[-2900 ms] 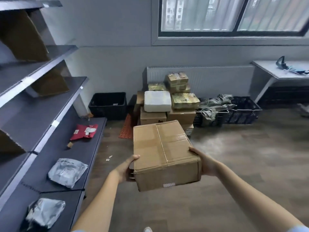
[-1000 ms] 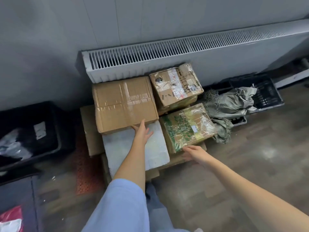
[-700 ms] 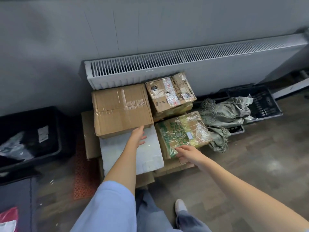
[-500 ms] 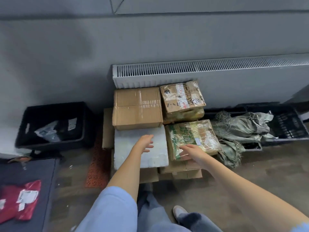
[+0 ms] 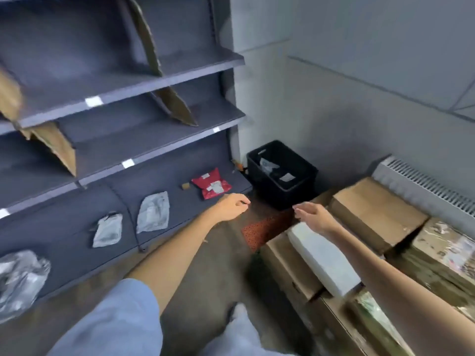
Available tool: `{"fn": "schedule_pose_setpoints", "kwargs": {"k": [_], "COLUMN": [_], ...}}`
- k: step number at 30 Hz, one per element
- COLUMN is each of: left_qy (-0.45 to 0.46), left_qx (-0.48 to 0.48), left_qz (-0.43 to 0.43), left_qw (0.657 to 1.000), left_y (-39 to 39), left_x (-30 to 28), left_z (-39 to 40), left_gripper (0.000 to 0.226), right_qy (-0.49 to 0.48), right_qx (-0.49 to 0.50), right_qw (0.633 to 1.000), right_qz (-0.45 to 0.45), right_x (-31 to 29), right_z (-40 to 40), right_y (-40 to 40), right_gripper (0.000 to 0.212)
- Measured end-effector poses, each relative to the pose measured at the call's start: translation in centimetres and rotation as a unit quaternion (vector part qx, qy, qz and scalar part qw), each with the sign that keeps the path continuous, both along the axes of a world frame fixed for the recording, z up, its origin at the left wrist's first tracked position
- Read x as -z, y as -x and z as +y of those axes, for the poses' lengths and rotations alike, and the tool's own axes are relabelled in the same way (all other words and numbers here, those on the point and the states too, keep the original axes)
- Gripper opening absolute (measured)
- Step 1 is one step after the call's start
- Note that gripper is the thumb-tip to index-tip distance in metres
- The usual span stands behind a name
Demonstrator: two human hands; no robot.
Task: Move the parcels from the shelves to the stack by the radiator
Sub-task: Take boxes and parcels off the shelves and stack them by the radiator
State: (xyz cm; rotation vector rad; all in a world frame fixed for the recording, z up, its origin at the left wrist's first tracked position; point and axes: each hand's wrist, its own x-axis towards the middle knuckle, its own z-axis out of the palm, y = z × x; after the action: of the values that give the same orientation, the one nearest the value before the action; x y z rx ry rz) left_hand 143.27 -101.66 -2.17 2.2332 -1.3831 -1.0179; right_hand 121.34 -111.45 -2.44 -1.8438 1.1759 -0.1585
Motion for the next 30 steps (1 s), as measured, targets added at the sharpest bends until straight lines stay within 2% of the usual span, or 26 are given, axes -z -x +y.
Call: {"fn": "schedule_pose_setpoints", "kwargs": {"k": [5, 11, 15, 18, 20, 23, 26, 30], "left_qy": [0.013, -0.001, -0.012, -0.078, -0.116, -0.155, -0.174, -0.158], "left_qx": [-0.070, -0.159, -0.249, -0.296, -0.318, -0.354, -0.412, -0.465], "left_qz": [-0.082, -0.132, -0.201, -0.272, -0.295, -0.285, -0.258, -0.211], "left_qw": [0.994, 0.978, 0.947, 0.912, 0.894, 0.877, 0.856, 0.845], "left_y": [-6.1, -13.6, -19.6, -22.0, -23.0, -23.7, -24.9, -28.3], "left_x": [-2.9, -4.1, -4.9, -4.8, -4.3, -3.5, -2.4, -0.1], "left_z": [10.8, 24.6, 39.6, 53.0, 61.5, 71.4, 77.5, 81.8], "left_gripper": [0.032, 0.034, 0.036, 0.045, 0.047, 0.048, 0.045, 0.045], "right_qy": [0.108, 0.192, 0.212, 0.192, 0.178, 0.171, 0.169, 0.158], "right_qx": [-0.184, -0.355, -0.447, -0.512, -0.570, -0.641, -0.699, -0.706], "right_qw": [0.976, 0.914, 0.868, 0.837, 0.802, 0.748, 0.695, 0.689], "right_qz": [0.037, 0.036, 0.042, 0.026, 0.021, 0.007, -0.015, -0.040], "right_x": [-3.1, -4.4, -4.0, -2.1, -0.7, 0.0, 0.0, 0.2], "right_z": [5.7, 16.6, 28.3, 38.3, 45.2, 54.8, 62.3, 67.7], "right_y": [-8.4, -22.2, -32.4, -38.5, -41.8, -45.4, -49.4, -55.8], "right_gripper": [0.029, 0.026, 0.026, 0.027, 0.025, 0.032, 0.036, 0.035]}}
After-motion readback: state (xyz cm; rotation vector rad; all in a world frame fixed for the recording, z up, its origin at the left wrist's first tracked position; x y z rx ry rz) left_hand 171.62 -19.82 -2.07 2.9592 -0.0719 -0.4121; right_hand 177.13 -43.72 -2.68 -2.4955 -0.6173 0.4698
